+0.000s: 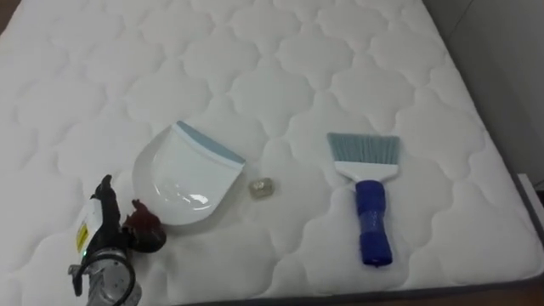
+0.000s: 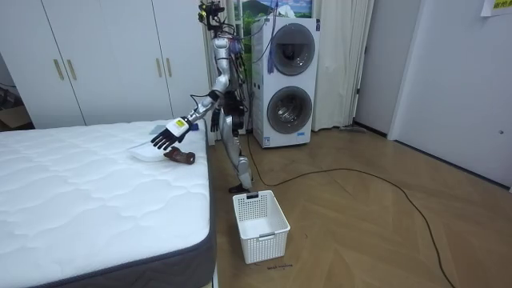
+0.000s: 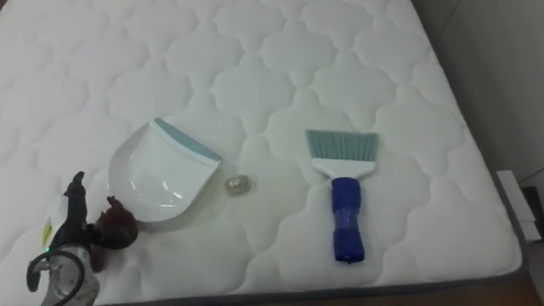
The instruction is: Clean bed
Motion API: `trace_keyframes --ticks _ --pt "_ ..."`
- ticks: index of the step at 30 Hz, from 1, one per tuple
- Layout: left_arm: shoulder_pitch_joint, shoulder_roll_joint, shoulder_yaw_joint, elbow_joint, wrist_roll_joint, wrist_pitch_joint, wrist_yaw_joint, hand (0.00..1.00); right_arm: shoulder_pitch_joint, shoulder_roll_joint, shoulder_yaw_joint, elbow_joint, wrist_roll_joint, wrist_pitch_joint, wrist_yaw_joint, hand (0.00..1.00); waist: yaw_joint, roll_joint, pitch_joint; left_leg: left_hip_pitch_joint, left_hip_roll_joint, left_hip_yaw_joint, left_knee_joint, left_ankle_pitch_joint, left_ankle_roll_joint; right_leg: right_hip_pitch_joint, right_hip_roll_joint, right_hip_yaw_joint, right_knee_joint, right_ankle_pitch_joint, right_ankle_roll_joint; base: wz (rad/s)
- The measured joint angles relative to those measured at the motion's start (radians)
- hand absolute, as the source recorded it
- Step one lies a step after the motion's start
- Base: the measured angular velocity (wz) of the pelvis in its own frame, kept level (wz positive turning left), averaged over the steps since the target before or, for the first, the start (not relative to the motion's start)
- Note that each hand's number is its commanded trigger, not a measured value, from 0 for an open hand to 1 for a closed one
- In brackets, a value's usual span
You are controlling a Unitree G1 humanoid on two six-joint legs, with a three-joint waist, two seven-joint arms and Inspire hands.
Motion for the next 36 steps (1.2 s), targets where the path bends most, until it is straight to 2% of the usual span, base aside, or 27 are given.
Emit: trace_keyframes --ticks 4,8,10,11,12,13,14,15,16,17,18,22,28,36 --pt "-0.035 0.009 0.000 0.022 0.001 -0.009 0.001 0.00 -0.018 0.000 0.015 0.008 0.023 -0.017 0.000 0.00 -0.012 0.001 0.0005 -0.037 0.000 0.001 0.012 0.000 0.000 -0.028 0.000 0.004 0.001 0.001 -0.001 0.00" --pt "-0.101 0.036 -0.032 0.146 -0.014 -0.018 0.001 0.00 -0.057 -0.001 0.055 0.022 0.025 -0.019 -0.001 0.00 -0.027 0.000 0.0020 -0.077 0.000 0.022 0.026 0.000 0.000 -0.060 -0.001 0.019 0.002 0.002 -0.001 0.00" --pt "-0.122 0.039 -0.056 0.199 -0.046 -0.019 0.000 0.00 -0.075 -0.001 0.082 0.023 0.028 -0.018 -0.003 0.00 -0.039 -0.003 0.0067 -0.128 -0.003 0.049 0.105 -0.002 -0.007 -0.060 -0.011 0.069 0.000 0.009 -0.002 0.23" --pt "-0.146 0.033 -0.064 0.228 -0.062 -0.021 -0.006 0.00 -0.082 0.000 0.085 0.024 0.028 -0.018 -0.004 0.00 -0.051 -0.007 0.0114 -0.183 0.000 0.064 0.116 0.008 -0.027 -0.066 -0.017 0.138 0.002 0.011 0.002 0.65" --pt "-0.181 0.031 -0.079 0.259 -0.058 -0.027 -0.009 0.00 -0.085 0.004 0.078 0.027 0.027 -0.017 -0.007 0.00 -0.049 -0.011 0.0131 -0.238 0.019 0.077 0.050 0.067 -0.010 -0.095 -0.019 0.162 0.023 0.004 0.011 0.62" --pt "-0.192 0.031 -0.080 0.271 -0.057 -0.030 -0.008 0.00 -0.089 0.008 0.074 0.029 0.030 -0.016 -0.008 0.00 -0.040 -0.020 0.0152 -0.239 0.020 0.095 0.047 0.092 -0.011 -0.114 -0.025 0.164 0.040 0.000 0.020 0.19" --pt "-0.198 0.030 -0.080 0.288 -0.058 -0.030 -0.008 0.00 -0.093 0.008 0.075 0.040 0.052 -0.015 -0.010 0.00 -0.015 -0.027 0.0175 -0.236 0.023 0.123 0.032 0.108 -0.004 -0.154 -0.034 0.125 0.065 -0.003 0.038 -0.45" --pt "-0.197 0.030 -0.079 0.306 -0.058 -0.028 -0.005 0.00 -0.108 0.007 0.075 0.058 0.074 -0.008 -0.014 0.00 0.017 -0.029 0.0192 -0.238 0.023 0.109 0.033 0.107 -0.004 -0.190 -0.052 0.066 0.059 0.003 0.046 -0.67" --pt "-0.198 0.030 -0.079 0.318 -0.058 -0.025 -0.003 0.00 -0.117 0.006 0.076 0.065 0.080 -0.007 -0.017 0.00 0.028 -0.026 0.0212 -0.240 0.022 0.088 0.033 0.107 -0.005 -0.211 -0.055 0.050 0.040 0.025 0.048 -0.74" --pt "-0.197 0.027 -0.078 0.344 -0.060 -0.014 -0.001 0.00 -0.133 0.002 0.081 0.065 0.084 -0.008 -0.026 0.00 0.028 -0.008 0.0278 -0.247 0.022 0.036 0.035 0.103 -0.013 -0.244 -0.059 0.023 -0.005 0.115 0.036 -0.39" --pt "-0.199 0.020 -0.079 0.360 -0.059 -0.010 -0.001 0.00 -0.132 0.000 0.096 0.065 0.086 -0.009 -0.038 0.00 0.013 0.005 0.0285 -0.249 0.021 0.023 0.032 0.102 -0.016 -0.243 -0.064 -0.007 -0.001 0.130 0.035 -0.19" --pt "-0.230 0.015 -0.079 0.396 -0.060 -0.014 -0.003 0.00 -0.149 0.002 0.117 0.066 0.089 -0.006 -0.044 0.00 -0.002 0.007 0.0312 -0.247 0.023 0.056 0.020 0.103 -0.017 -0.257 -0.066 -0.012 0.020 0.125 0.036 -0.01" --pt "-0.252 0.014 -0.081 0.398 -0.060 -0.004 -0.027 0.00 -0.178 0.002 0.131 0.063 0.102 0.009 -0.045 0.00 -0.002 -0.012 0.0357 -0.296 0.016 0.096 0.056 0.098 -0.009 -0.343 -0.087 -0.014 0.121 0.099 0.036 -0.03" --pt "-0.253 0.009 -0.086 0.403 -0.083 0.006 -0.021 0.00 -0.198 0.002 0.176 0.060 0.106 0.028 -0.043 0.00 0.002 -0.015 0.0365 -0.393 0.015 0.097 0.153 0.085 -0.006 -0.439 -0.106 -0.019 0.232 0.068 0.023 0.04"
